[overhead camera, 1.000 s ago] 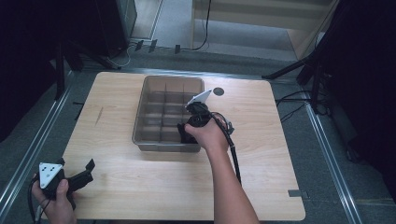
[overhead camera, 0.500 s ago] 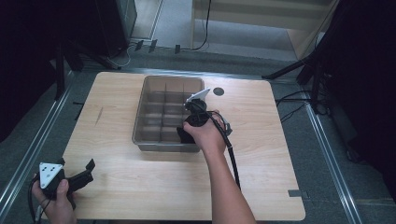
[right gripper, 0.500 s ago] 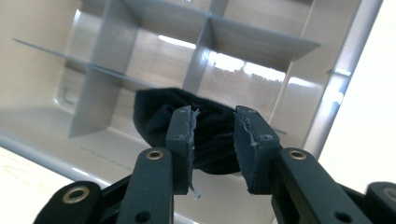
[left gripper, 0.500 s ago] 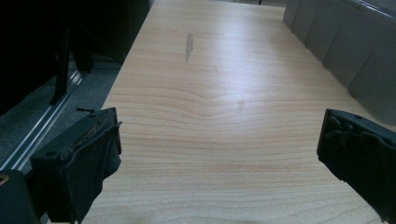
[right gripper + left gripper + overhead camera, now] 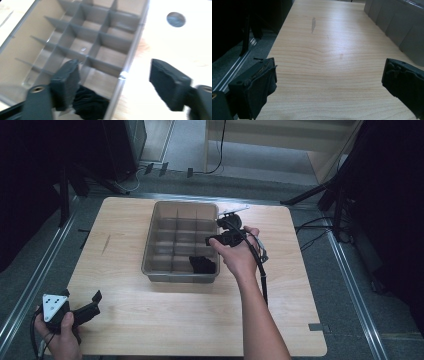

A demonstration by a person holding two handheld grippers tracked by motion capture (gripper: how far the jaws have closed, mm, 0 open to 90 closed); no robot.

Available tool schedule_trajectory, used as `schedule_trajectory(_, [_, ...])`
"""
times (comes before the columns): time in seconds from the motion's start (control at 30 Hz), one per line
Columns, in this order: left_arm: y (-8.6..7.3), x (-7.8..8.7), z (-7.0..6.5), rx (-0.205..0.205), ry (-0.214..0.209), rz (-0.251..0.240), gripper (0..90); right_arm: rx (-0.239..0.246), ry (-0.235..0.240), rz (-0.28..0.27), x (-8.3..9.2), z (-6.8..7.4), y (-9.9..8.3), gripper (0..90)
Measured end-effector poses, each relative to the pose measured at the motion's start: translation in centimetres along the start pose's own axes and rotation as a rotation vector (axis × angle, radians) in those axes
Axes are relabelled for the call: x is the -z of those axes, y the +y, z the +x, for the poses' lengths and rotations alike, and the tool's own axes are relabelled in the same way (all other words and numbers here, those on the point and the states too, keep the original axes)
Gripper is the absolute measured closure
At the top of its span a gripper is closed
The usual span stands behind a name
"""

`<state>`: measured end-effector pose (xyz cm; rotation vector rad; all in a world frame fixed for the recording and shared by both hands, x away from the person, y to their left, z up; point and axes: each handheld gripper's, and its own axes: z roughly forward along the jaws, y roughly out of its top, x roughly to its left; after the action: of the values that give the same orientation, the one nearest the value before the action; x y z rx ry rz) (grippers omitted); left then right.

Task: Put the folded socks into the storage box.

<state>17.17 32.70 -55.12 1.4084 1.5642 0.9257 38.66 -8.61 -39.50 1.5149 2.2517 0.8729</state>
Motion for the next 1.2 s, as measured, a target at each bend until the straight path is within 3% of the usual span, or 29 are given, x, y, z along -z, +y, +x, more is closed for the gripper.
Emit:
schedule_trajectory(0.13, [0.0,0.0,0.0,0.003,-0.002,-0.001,0.0,-0.026,-0.097,-0.054,1.0,-0.7,-0.5,1.6])
schedule_trajectory(0.3, [0.0,0.0,0.0,-0.002,0.000,0.000,0.0,0.006,-0.167,-0.117,1.9,-2.0,-2.1,0.0])
schedule_trajectory(0.67, [0.0,0.0,-0.1,-0.008,0.002,0.000,0.0,-0.017,-0.177,-0.215,3.6,-4.9,-5.0,0.0])
schedule_trajectory(1.2, [0.0,0.0,-0.1,-0.017,0.003,-0.003,0.0,-0.079,-0.196,-0.270,4.2,-9.0,-10.0,0.0])
